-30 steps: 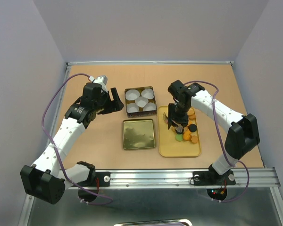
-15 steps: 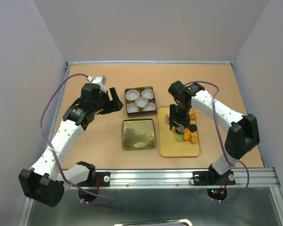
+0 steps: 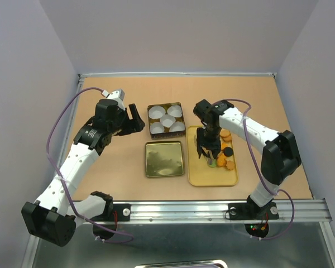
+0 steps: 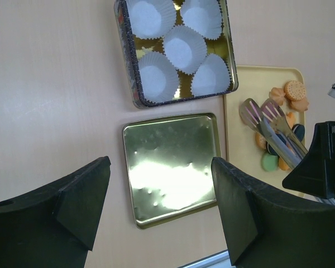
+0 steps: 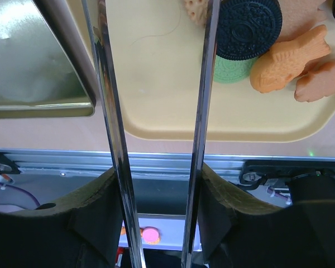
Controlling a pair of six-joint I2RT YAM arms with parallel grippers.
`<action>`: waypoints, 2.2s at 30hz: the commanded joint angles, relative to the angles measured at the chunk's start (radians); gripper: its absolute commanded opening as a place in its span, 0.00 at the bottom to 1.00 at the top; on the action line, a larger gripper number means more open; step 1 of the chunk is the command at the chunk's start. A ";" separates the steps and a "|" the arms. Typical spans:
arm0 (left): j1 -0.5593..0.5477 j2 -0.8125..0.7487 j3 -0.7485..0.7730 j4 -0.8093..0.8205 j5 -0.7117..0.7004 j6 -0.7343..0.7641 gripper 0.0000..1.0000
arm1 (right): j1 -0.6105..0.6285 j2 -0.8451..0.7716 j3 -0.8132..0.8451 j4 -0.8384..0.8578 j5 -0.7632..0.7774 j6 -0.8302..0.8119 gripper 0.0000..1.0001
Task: Pack the cookies
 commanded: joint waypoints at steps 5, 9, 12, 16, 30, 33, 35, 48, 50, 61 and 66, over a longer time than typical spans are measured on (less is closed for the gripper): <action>0.005 -0.043 -0.024 -0.001 -0.015 0.008 0.84 | 0.011 -0.014 0.028 -0.023 0.006 -0.010 0.52; 0.007 -0.041 -0.027 0.001 -0.014 0.006 0.84 | 0.011 -0.025 0.016 -0.025 -0.001 -0.008 0.45; 0.007 -0.039 -0.029 0.004 -0.012 0.006 0.84 | 0.011 -0.029 0.007 -0.023 -0.006 -0.010 0.37; 0.008 -0.036 -0.024 0.002 -0.011 0.009 0.84 | 0.011 -0.030 0.011 -0.025 -0.003 -0.011 0.34; 0.008 -0.012 0.010 -0.007 -0.011 0.014 0.84 | 0.012 0.047 0.301 -0.135 0.071 -0.036 0.34; 0.008 -0.007 0.019 -0.010 -0.012 0.014 0.84 | 0.011 0.056 0.329 -0.135 0.066 -0.037 0.34; 0.010 -0.004 0.028 -0.016 -0.014 0.012 0.84 | 0.011 0.064 0.341 -0.135 0.066 -0.040 0.34; 0.008 -0.006 0.066 -0.051 -0.032 0.021 0.84 | 0.011 0.274 0.715 -0.135 0.019 -0.079 0.34; 0.010 -0.007 0.072 -0.056 -0.032 0.021 0.84 | 0.012 0.317 0.810 -0.134 -0.019 -0.086 0.34; 0.008 -0.006 0.105 -0.082 -0.044 0.029 0.84 | 0.029 0.513 1.026 -0.073 -0.173 -0.077 0.34; 0.008 -0.007 0.111 -0.087 -0.052 0.023 0.84 | 0.044 0.518 0.976 0.015 -0.227 -0.056 0.34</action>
